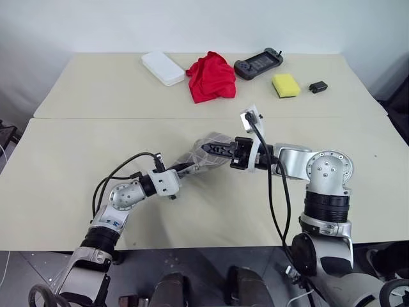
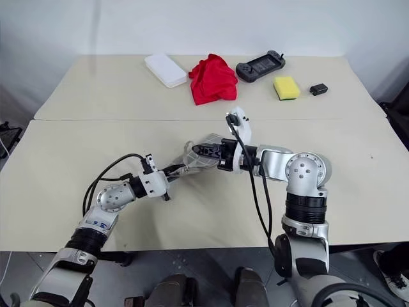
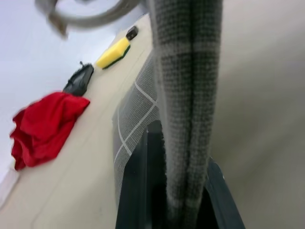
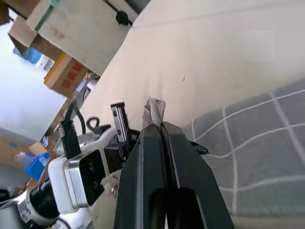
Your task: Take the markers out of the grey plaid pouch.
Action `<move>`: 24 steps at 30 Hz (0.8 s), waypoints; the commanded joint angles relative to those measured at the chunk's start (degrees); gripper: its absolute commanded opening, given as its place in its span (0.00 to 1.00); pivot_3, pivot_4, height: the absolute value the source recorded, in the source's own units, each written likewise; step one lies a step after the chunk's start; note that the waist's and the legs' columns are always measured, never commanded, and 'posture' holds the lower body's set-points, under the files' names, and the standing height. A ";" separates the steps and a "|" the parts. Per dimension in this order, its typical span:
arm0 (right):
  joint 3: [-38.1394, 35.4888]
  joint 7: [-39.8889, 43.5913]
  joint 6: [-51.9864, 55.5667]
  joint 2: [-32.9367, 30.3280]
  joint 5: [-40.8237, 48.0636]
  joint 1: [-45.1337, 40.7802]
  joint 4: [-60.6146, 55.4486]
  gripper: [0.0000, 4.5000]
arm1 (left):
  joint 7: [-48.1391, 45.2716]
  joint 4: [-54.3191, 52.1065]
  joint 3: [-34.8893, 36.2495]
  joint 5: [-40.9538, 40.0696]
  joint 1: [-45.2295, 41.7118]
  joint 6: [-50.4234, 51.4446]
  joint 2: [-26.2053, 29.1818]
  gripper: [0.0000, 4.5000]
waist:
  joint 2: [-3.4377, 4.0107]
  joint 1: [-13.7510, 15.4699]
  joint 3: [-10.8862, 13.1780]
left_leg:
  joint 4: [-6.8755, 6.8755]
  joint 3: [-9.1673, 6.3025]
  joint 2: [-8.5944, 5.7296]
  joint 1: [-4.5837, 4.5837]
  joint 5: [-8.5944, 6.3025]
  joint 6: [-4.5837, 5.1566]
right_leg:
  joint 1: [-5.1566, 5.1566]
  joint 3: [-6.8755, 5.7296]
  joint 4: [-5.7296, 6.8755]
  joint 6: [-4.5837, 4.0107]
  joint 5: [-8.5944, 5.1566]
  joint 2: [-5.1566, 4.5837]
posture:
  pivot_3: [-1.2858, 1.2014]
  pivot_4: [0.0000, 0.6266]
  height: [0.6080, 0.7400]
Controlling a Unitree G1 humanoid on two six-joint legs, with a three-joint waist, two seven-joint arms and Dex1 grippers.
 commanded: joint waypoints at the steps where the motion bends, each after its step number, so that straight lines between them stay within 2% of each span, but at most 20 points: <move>1: -2.73 2.03 -3.48 -4.03 -0.12 -0.36 -0.04 0.00 | -6.95 -5.17 2.35 -14.15 1.98 8.35 -1.83 0.00 | 0.00 -0.08 0.00 | -0.01 0.01 0.00 0.00 0.00 0.00 | -0.01 0.00 -0.01 0.00 0.00 0.00 | 0.52 0.24 1.00; 4: -3.76 3.64 -6.48 -9.34 -1.92 -0.41 1.96 0.00 | -14.49 -12.71 4.63 -28.05 4.24 20.91 -2.54 0.00 | 0.00 0.02 0.00 | -0.02 -0.02 0.00 -0.09 -0.04 0.06 | -0.04 -0.01 -0.06 0.00 0.00 -0.01 | 0.52 0.24 1.00; 10: -1.56 8.82 -15.38 -18.22 -8.25 0.28 6.90 0.00 | -21.75 -23.46 6.23 -38.62 7.90 39.48 1.45 0.00 | 0.00 -0.17 0.01 | -0.07 0.03 -0.02 -0.11 -0.07 0.07 | -0.05 -0.01 -0.23 0.02 0.00 0.06 | 0.52 0.24 1.00; 17: 0.25 14.47 -24.59 -23.59 -15.01 0.64 14.42 0.00 | -23.59 -27.45 9.19 -43.92 8.27 51.30 2.54 0.00 | 0.01 -0.11 0.02 | -0.08 0.06 -0.20 -0.11 -0.07 0.05 | -0.05 0.00 -0.29 0.03 0.01 0.09 | 0.52 0.24 1.00; 20: 4.39 21.94 -29.92 -27.22 -18.37 2.67 15.11 0.00 | -24.07 -27.72 10.09 -44.47 8.21 53.89 2.47 0.00 | 0.01 0.25 0.02 | -0.10 0.04 -0.24 -0.11 -0.07 0.05 | -0.03 -0.01 -0.34 0.05 0.02 0.08 | 0.52 0.24 1.00; 24: 4.16 25.63 -32.91 -27.03 -18.14 2.96 16.02 0.00 | -25.19 -27.67 10.52 -44.19 8.40 55.82 2.36 0.00 | 0.00 0.10 0.02 | -0.14 0.07 -0.28 -0.11 -0.07 0.05 | 0.02 0.00 -0.48 0.13 0.06 0.09 | 0.52 0.24 1.00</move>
